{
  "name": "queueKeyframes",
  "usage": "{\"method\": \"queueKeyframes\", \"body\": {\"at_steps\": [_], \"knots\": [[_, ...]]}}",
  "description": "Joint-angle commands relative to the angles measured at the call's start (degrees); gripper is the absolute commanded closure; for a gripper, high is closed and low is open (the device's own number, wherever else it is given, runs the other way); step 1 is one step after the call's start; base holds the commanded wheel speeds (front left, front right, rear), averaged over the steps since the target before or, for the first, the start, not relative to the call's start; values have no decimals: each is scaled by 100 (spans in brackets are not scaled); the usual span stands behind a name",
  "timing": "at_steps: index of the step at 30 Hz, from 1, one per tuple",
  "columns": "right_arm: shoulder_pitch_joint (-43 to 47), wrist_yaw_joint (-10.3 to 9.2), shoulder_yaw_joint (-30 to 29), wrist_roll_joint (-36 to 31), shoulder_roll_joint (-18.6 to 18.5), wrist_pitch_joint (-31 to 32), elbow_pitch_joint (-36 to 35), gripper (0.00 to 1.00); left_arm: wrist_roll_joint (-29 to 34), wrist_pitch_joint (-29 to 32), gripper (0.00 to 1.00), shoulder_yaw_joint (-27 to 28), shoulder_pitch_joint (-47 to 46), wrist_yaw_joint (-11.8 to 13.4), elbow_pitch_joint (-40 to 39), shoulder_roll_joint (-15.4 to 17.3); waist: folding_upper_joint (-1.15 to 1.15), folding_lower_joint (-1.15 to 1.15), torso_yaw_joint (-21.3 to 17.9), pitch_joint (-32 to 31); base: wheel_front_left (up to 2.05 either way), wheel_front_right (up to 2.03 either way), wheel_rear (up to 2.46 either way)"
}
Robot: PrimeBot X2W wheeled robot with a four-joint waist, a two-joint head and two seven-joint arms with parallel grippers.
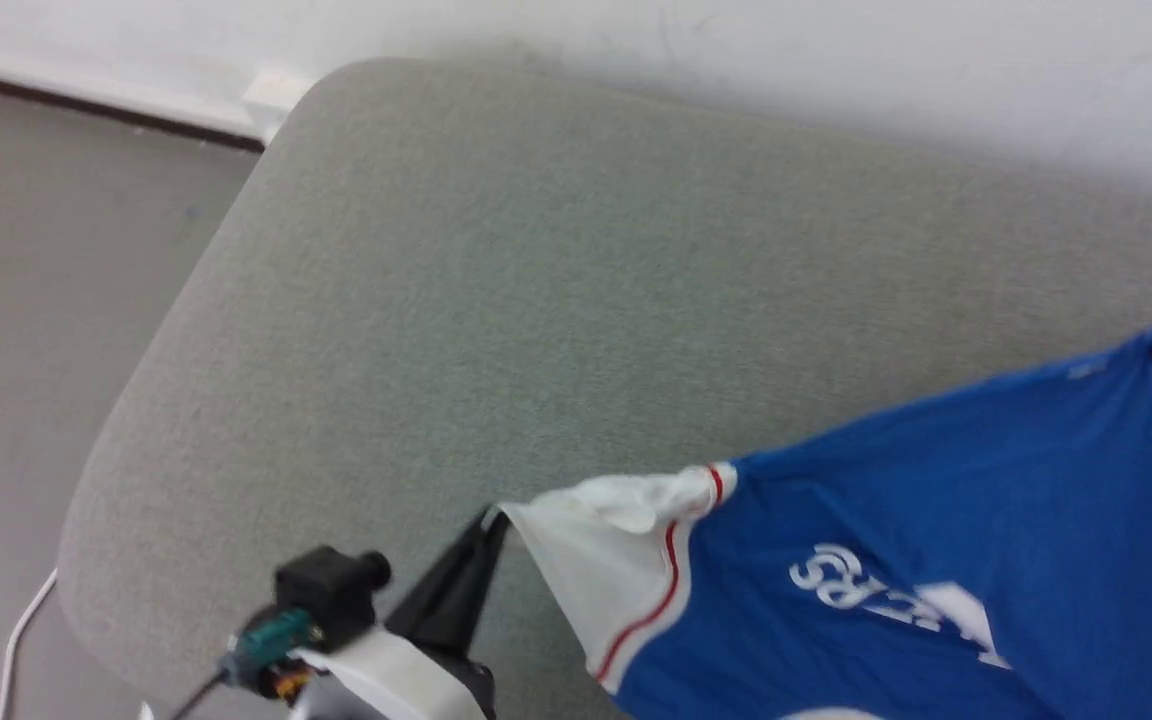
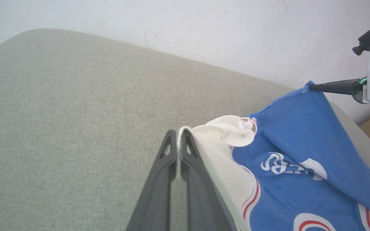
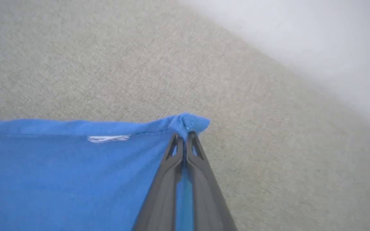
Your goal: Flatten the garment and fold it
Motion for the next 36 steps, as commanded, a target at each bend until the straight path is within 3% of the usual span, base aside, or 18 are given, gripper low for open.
{"method": "queueKeyframes", "body": {"at_steps": [1, 6, 13, 23, 30, 36], "knots": [[-168, -6, -43, 44, -110, -190, -178, 100, 54, -6, 100, 128, -199, 46, -121, 109, 0, -1, -450, -444, 0, 0, 0], [-293, -6, -189, 128, -351, -590, -951, 100, 119, -6, 100, 540, -600, 57, -508, 436, 0, -1, -844, -803, 0, 0, 0], [-210, -6, -581, 180, -481, -693, -2129, 100, 165, -31, 100, 1153, -1181, 140, -970, 783, 0, -1, -1289, -1041, 0, 0, 0], [-423, -6, -1282, 19, -156, -567, -3533, 100, 109, -22, 100, 2017, -2423, 188, -1589, 1195, 0, -1, -1870, -1035, 0, 0, 0], [-1023, -6, -1593, 77, -7, -481, -3884, 100, 299, 290, 100, 2324, -3919, 1, -1613, 1757, 0, -1, -2146, -428, 0, 0, 0], [-2103, -6, -1329, -109, -115, -864, -3370, 100, 379, 599, 100, 2196, -5542, -331, -911, 2065, 0, -1, -2349, 401, 0, 0, 0]]}}
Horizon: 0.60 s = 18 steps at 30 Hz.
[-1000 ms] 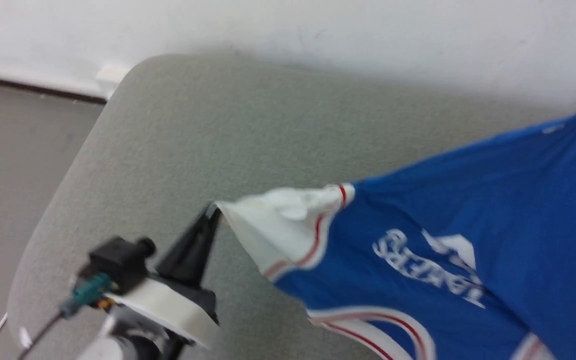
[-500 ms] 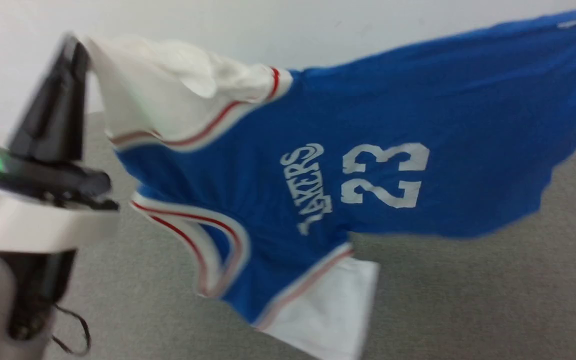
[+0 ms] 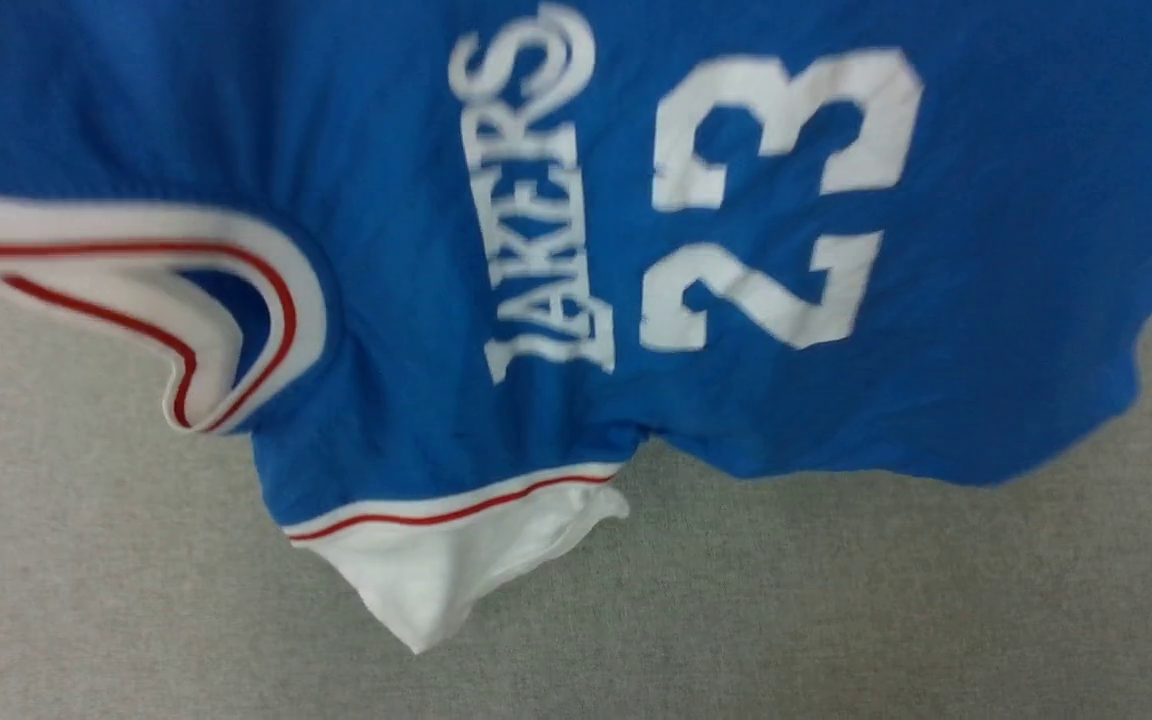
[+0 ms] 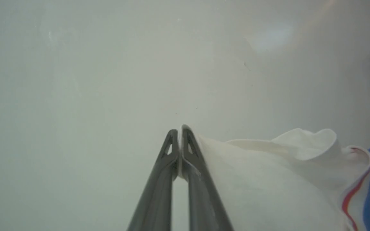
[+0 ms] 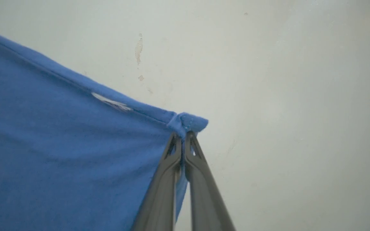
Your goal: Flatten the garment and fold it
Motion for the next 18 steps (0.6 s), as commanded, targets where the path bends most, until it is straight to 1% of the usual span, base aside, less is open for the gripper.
{"method": "queueKeyframes", "body": {"at_steps": [1, 4, 7, 9, 12, 18], "knots": [[-210, -13, 32, -67, -13, -68, 137, 100, 36, 64, 100, -48, -251, -67, 158, 38, 0, -1, -230, 742, 0, 0, 0], [-937, -13, 238, -182, -42, -305, 645, 100, 129, 197, 100, -279, -1155, -288, 774, 58, 0, -1, -275, 1224, 0, 0, 0], [-1612, -13, 489, -321, -41, -638, 1272, 100, 288, 171, 100, -557, -1958, -489, 1470, -51, 0, -1, -283, 1605, 0, 0, 0], [-2032, -13, 610, -356, 32, -862, 1744, 100, 397, 78, 100, -707, -2451, -571, 1967, -171, 0, -1, -274, 1836, 0, 0, 0], [-2627, -13, 862, -467, 138, -1239, 2402, 100, 533, -205, 100, -824, -3148, -608, 2716, -402, 0, -1, -255, 2120, 0, 0, 0], [-3645, -13, 1257, -748, 416, -1881, 3582, 100, 795, -1053, 100, -939, -4248, -595, 3955, -804, 0, -1, -197, 2463, 0, 0, 0]]}}
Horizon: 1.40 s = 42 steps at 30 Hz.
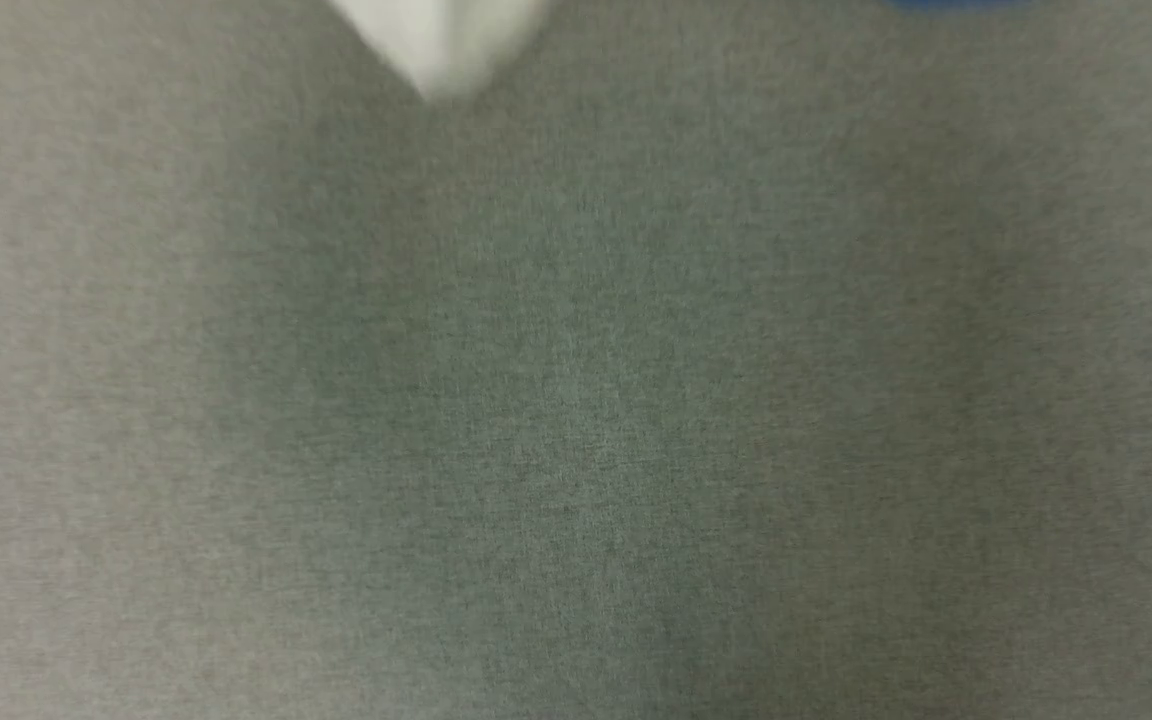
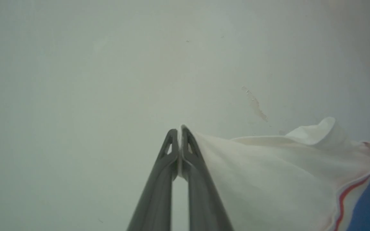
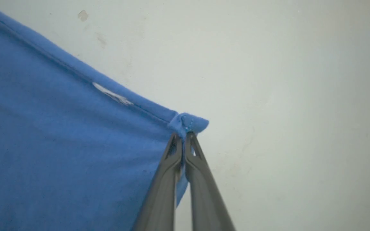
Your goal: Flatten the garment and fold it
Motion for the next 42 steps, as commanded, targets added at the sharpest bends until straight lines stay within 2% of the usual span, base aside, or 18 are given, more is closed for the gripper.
{"method": "queueKeyframes", "body": {"at_steps": [1, 6, 11, 17, 21, 25, 30, 33, 34, 42], "knots": [[-143, -14, 19, -85, 15, -95, 188, 100, 55, -137, 100, 9, -170, 21, 163, -15, 0, -3, 9, 420, 0, 0, 0], [-509, -14, 168, -259, 219, -566, 913, 100, 185, -706, 100, -171, -409, -48, 809, -203, 0, -3, 143, 544, 0, 0, 0], [-156, -14, 431, -239, 371, -1050, 1415, 100, 73, -1064, 100, -334, 191, -118, 1189, -465, 0, -3, 341, 464, 0, 0, 0], [1167, -14, 755, -158, 566, -1581, 1888, 100, -109, -1247, 100, -657, 2131, -148, 1192, -937, 0, -3, 563, -80, 0, 0, 0], [2234, -14, 1043, -51, 626, -1754, 1998, 100, -206, -1270, 100, -916, 3763, -110, 1004, -1116, 0, -3, 689, -635, 0, 0, 0], [3310, -14, 1345, 165, 517, -1811, 1931, 100, -402, -1206, 100, -1122, 5272, -43, 773, -1175, 0, -3, 843, -1223, 0, 0, 0], [4552, -14, 1732, 734, 229, -1643, 1494, 100, -826, -728, 100, -1214, 6892, 108, 215, -1051, 0, -3, 1005, -1874, 0, 0, 0], [5189, -14, 1934, 1018, -53, -1341, 1165, 100, -1024, -245, 100, -1309, 7769, 177, -266, -792, 0, -3, 1050, -2172, 0, 0, 0], [5189, -14, 1934, 1018, -53, -1341, 1165, 100, -1024, -245, 100, -1309, 7769, 177, -266, -792, 0, -3, 1050, -2172, 0, 0, 0], [6810, -14, 1822, 2126, -688, -234, 222, 100, -1782, 1058, 100, -1329, 9645, 416, -1866, -4, 0, -3, 1156, -2834, 0, 0, 0]]}}
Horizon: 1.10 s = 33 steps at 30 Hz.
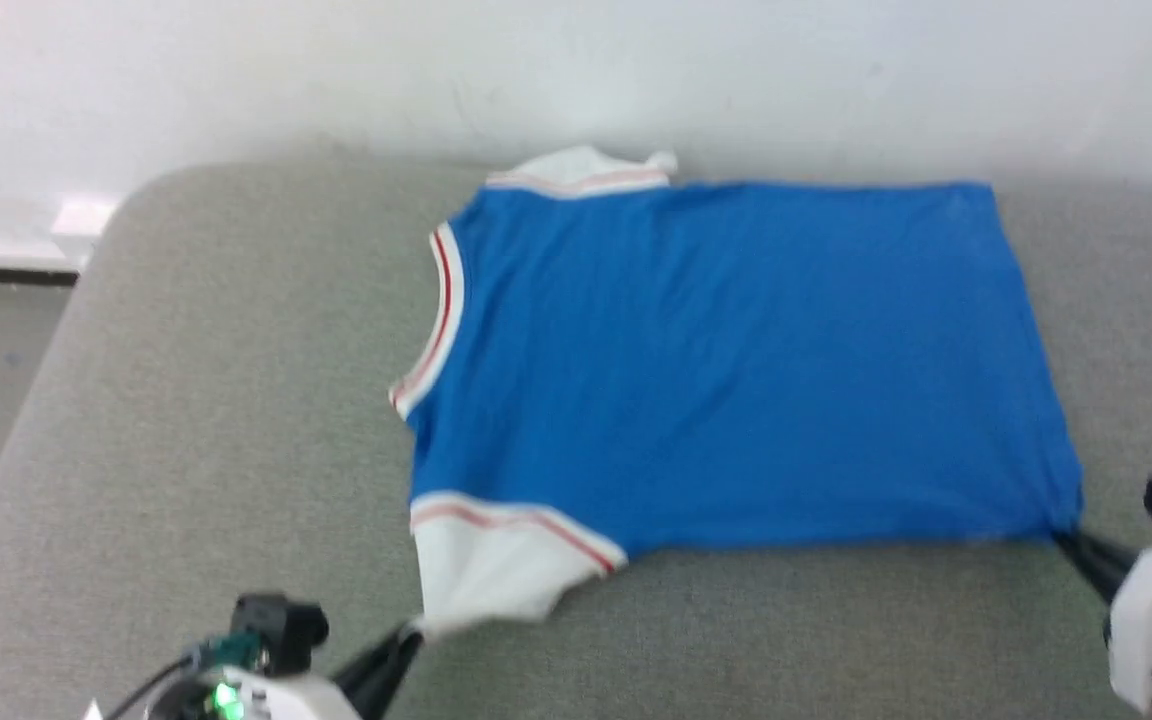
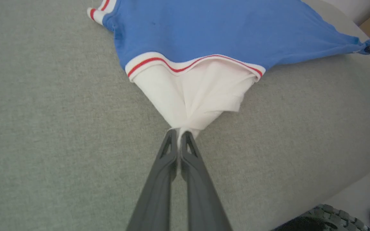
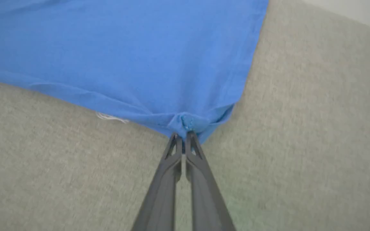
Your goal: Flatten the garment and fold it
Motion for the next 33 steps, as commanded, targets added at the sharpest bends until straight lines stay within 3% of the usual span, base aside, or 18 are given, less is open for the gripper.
{"method": "queueKeyframes", "body": {"at_steps": [1, 10, 16, 25, 33], "knots": [[133, -13, -36, 68, -81, 71, -36, 100, -72, 50, 100, 3, 140, 51, -73, 41, 0, 2, 180, -489, 0, 0, 0], [1869, -13, -823, 777, -507, 1034, -1051, 100, -658, 733, 100, -46, 1461, 423, -1258, 464, 0, 2, 130, -636, 0, 0, 0], [2353, -13, -1556, 701, -362, 1075, -1653, 100, -463, 253, 100, -37, 1353, 388, -1427, 243, 0, 2, 85, -524, 0, 0, 0], [1881, -13, -2394, 329, -15, 1057, -2376, 100, 158, -992, 100, 207, 243, 134, -1241, -227, 0, 2, -53, 0, 0, 0, 0], [885, -13, -2435, -266, 236, 1470, -2094, 100, 323, -1144, 100, 405, -923, 12, -632, -363, 0, 2, -193, 765, 0, 0, 0]]}}
